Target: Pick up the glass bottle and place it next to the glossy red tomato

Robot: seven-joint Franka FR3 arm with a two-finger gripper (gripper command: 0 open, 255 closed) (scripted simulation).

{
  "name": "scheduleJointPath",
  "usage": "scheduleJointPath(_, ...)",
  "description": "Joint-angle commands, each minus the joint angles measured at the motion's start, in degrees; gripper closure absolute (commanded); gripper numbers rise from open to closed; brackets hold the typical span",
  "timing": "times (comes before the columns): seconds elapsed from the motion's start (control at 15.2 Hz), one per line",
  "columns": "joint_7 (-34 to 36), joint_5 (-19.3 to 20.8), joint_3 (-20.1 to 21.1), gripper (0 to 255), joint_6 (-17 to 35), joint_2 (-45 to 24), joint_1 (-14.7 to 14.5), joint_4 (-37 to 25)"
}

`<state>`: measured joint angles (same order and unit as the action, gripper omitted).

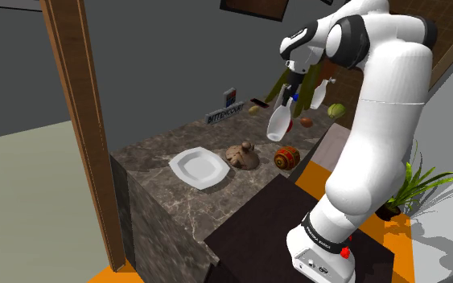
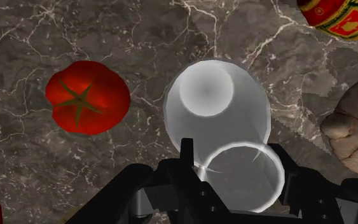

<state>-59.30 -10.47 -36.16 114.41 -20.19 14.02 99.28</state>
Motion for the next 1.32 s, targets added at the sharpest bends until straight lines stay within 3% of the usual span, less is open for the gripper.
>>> scheduleJointPath(0.0,-0.21,-0.39,0.18,255,1.37,-0.51,0.08,0.89)
scheduleJointPath(0.46,-0.21,-0.39,0.18,255,1.37,-0.51,0.09,0.89)
scheduleJointPath(0.53,-0.21,-0.40,0.18,0,1.38,-0.52,0.09,0.89)
scheduleJointPath(0.86,-0.21,-0.40,0.18,0,1.38,-0.52,0.09,0.90)
scheduleJointPath(1.12,0.83,1.16,-0.49,0,-5.13,1.53,-0.26,-3.96)
scheduleJointPath(1.25,0.83,1.17,-0.50,0,-5.13,1.54,-0.26,-3.95)
